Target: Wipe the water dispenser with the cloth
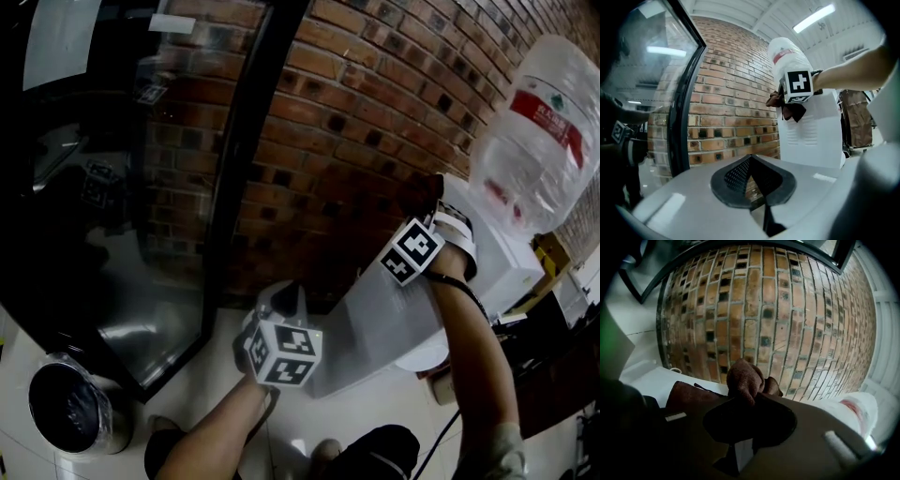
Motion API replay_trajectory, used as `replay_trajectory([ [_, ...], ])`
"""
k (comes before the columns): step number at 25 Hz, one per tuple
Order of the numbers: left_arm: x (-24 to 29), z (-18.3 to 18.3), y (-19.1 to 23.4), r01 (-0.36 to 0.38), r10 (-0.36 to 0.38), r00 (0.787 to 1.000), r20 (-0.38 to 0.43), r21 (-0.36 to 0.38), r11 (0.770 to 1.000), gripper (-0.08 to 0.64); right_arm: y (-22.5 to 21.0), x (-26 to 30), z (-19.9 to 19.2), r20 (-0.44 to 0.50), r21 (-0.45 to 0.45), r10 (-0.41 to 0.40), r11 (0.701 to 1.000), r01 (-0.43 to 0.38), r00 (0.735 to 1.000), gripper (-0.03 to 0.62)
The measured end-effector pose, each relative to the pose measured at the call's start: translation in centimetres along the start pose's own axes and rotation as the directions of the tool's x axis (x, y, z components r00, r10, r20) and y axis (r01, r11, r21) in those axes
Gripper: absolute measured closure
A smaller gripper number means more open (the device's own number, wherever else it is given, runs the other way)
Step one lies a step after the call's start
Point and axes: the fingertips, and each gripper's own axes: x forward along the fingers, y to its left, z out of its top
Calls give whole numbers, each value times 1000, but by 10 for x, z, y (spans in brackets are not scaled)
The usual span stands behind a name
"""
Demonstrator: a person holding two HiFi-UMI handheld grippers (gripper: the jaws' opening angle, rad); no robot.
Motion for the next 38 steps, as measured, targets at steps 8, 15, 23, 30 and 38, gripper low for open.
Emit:
replay_trajectory([
  [8,-7,-9,16,-36,36,999,-33,-1,999,560,75,2,4,-47,-153,110,981,-116,993,529],
  [15,-16,-13,25,-50,51,998,-47,15,999,560,162,1,8,-84,-286,202,933,-218,976,528],
  [23,-13,-23,24,-43,44,996,-78,17,999,560,269,-11,8,-99,-411,318,850,-330,943,528],
  [30,-9,-32,33,-64,59,993,-101,-45,997,560,350,-18,12,-117,-503,389,770,-392,914,529],
  [38,-8,-51,48,-84,74,986,-146,-68,994,560,452,-21,23,-136,-589,483,662,-463,865,528],
])
